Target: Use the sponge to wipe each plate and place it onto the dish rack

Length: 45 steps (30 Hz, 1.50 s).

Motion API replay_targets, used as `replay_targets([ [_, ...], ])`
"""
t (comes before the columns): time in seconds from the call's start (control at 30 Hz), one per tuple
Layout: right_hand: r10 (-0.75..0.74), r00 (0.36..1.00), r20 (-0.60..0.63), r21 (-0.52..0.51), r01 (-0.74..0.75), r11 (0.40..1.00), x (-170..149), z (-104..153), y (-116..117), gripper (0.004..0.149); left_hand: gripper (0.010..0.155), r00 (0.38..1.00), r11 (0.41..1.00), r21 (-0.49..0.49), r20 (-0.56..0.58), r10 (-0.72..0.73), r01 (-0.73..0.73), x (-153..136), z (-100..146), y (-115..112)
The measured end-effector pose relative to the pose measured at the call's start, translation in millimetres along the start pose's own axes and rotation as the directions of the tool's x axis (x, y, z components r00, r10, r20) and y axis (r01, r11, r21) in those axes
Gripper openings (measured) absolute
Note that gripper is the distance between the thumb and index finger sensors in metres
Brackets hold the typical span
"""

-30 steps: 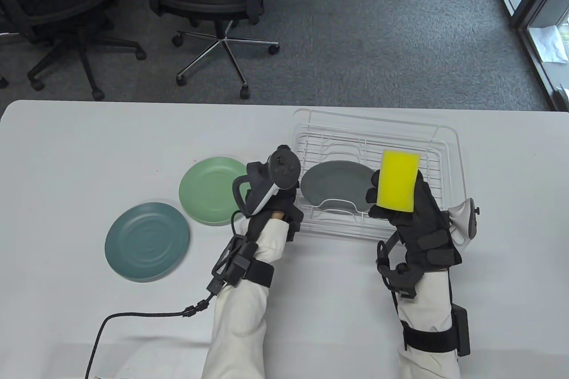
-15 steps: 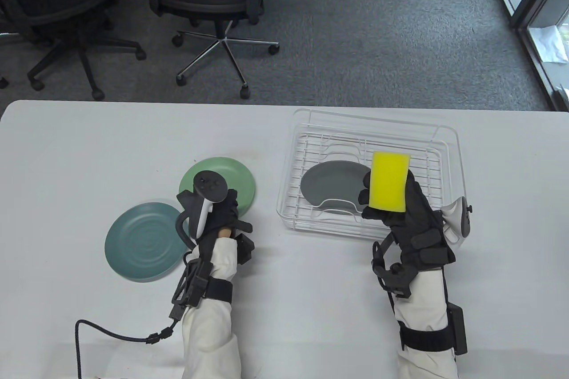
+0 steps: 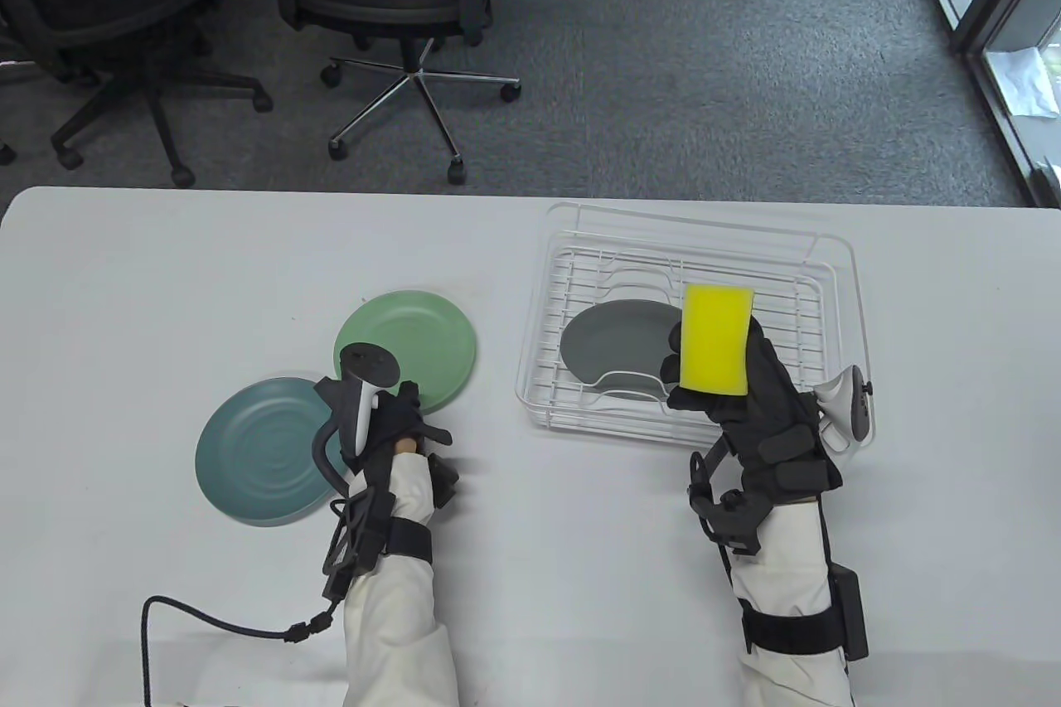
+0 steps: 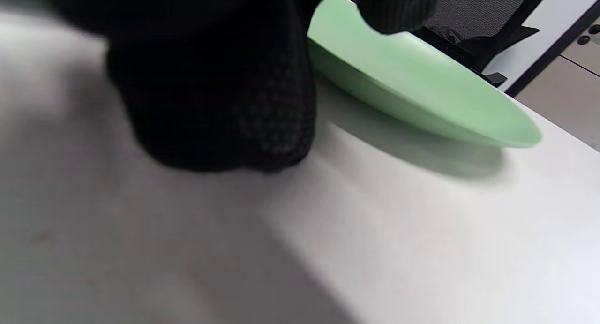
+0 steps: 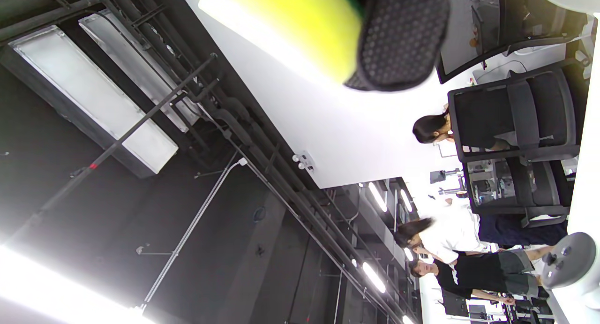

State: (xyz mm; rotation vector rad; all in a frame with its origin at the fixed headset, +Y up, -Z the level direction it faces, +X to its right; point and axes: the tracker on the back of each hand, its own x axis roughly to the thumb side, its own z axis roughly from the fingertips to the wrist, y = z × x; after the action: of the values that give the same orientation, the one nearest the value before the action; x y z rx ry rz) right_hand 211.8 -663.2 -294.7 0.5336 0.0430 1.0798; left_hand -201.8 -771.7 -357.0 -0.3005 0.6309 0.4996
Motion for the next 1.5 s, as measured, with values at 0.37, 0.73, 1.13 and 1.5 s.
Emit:
replay_targets([
  [0.37, -0.003, 1.000, -0.013, -0.015, 0.003, 1.000, -2.4, -0.2, 0.5, 0.062, 0.050, 0.995, 0.991, 0.109, -0.053, 0.084, -0.078, -9.3, -8.3, -2.7],
  [0.73, 0.009, 0.999, -0.035, -0.022, -0.010, 1.000, -7.7, -0.9, -0.2, 0.062, 0.049, 0.916, 0.909, 0.116, 0.067, 0.395, -0.401, -27.9, -8.4, 9.3],
  [1.13, 0.030, 0.998, -0.059, -0.007, -0.031, 1.000, -12.8, -3.4, 3.7, 0.062, 0.053, 0.735, 0.761, -0.002, 0.257, 0.627, -0.649, -41.4, 10.6, 43.8],
  [1.5, 0.165, 0.983, -0.081, 0.039, -0.162, 0.986, -12.5, -7.4, 24.6, 0.062, 0.053, 0.425, 0.558, -0.195, 0.463, 0.778, -0.807, -27.9, 56.2, 95.6],
])
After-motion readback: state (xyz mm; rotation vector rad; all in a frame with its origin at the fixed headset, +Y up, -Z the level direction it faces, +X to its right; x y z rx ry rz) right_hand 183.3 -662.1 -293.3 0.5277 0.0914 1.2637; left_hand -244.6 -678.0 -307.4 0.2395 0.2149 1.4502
